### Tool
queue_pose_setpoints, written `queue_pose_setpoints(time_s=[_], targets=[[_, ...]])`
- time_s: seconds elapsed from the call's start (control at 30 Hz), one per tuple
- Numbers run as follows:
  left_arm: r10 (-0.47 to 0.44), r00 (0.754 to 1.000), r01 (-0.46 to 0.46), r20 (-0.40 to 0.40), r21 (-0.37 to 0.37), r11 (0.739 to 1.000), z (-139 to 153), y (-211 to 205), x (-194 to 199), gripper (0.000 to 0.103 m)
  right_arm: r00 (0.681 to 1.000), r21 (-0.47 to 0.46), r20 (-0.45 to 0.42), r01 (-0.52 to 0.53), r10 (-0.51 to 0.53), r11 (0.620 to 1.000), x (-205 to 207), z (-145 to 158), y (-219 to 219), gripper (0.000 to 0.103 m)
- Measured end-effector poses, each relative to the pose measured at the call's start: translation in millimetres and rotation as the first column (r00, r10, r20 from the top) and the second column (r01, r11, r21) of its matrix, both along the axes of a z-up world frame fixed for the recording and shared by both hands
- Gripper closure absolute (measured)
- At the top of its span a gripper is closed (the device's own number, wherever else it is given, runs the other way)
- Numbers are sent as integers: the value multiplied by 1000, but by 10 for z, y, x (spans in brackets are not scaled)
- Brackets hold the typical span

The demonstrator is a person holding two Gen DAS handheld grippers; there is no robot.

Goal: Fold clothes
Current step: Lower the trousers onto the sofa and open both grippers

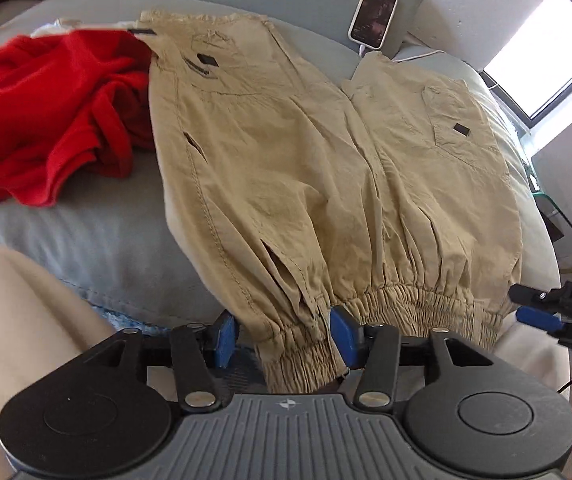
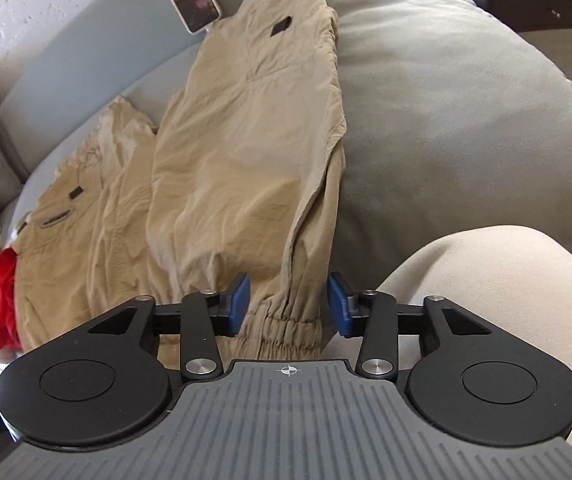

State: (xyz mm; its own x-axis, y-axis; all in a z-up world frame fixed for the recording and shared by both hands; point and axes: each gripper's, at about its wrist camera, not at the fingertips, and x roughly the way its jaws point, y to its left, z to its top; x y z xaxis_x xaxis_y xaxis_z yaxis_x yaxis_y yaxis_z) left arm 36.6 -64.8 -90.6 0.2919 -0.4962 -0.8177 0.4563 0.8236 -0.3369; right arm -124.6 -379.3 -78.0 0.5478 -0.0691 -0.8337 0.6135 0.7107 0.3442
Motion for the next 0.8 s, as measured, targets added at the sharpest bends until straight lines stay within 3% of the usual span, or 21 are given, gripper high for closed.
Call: queue_pose_setpoints(time_s=[0.07, 0.17, 0.3, 0.33, 0.37, 0.4, 0.5, 0.6, 0.63, 0.67, 0.7, 0.8], targets=[[10, 999, -10, 50, 5, 1000, 153, 138, -112, 44, 1000, -13, 25, -6, 6, 1000, -113, 186, 29, 53], [26, 994, -21, 105, -42, 999, 316, 244, -184, 43, 996, -61, 86, -13, 19, 998, -206, 442, 105, 52], [6, 982, 5, 191, -58, 998, 310, -76, -52, 49, 986, -91, 137, -82, 94, 992, 50, 489, 195, 53], [1, 977, 12, 212, -62, 998, 308, -156, -19, 57, 984, -107, 130, -109, 122, 988, 178, 431, 246, 55], [-5, 973, 20, 231, -60, 998, 298, -236, 17, 82, 981, -125, 122, -136, 151, 983, 309, 367, 299, 68], [-21, 970, 28, 241, -25, 999, 238, -323, 63, 95, 977, -142, 113, -162, 179, 977, 439, 304, 353, 81], [-8, 955, -27, 296, 114, 993, 0, -514, 156, 99, 980, -226, 38, -182, 196, 957, 720, 45, 454, 83], [-5, 970, -50, 245, 218, 975, -274, -479, 220, 99, 991, -359, -78, -134, 113, 924, 766, -254, 384, 83], [-4, 973, -55, 229, 247, 968, -351, -464, 238, 99, 990, -361, -120, -119, 81, 925, 735, -362, 289, 85], [-5, 975, -52, 223, 247, 968, -338, -431, 233, 98, 986, -358, -161, -104, 48, 928, 702, -470, 188, 96], [-4, 977, -49, 214, 244, 968, -320, -396, 230, 98, 988, -321, -153, -81, 33, 944, 635, -507, 91, 103], [15, 988, -42, 155, 170, 985, -170, -282, 226, 96, 994, -201, -111, -32, 9, 979, 494, -436, -89, 100]])
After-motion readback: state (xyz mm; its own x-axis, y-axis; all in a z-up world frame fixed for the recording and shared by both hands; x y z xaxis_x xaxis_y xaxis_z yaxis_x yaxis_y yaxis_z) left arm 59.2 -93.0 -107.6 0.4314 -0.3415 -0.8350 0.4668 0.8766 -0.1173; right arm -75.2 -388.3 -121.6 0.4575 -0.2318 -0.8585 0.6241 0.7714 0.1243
